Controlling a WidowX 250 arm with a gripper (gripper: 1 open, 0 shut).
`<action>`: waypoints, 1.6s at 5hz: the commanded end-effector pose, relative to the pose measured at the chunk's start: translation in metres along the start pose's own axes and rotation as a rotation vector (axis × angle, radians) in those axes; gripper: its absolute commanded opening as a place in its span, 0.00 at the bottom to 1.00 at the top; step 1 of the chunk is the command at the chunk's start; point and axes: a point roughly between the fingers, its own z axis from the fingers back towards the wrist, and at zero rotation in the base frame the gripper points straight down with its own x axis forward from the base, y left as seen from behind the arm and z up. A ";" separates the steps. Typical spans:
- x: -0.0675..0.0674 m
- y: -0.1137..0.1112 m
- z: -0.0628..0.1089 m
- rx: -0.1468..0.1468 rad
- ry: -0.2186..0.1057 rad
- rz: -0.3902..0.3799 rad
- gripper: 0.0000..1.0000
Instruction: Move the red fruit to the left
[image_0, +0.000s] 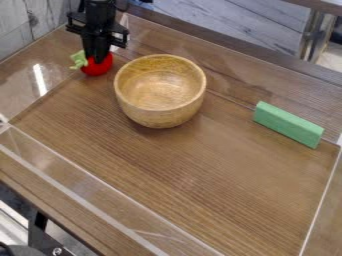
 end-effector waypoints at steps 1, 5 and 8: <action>0.010 0.003 0.013 -0.018 -0.041 -0.038 0.00; 0.017 0.002 0.007 -0.079 -0.049 -0.143 0.00; 0.007 -0.012 0.016 -0.122 -0.041 -0.197 1.00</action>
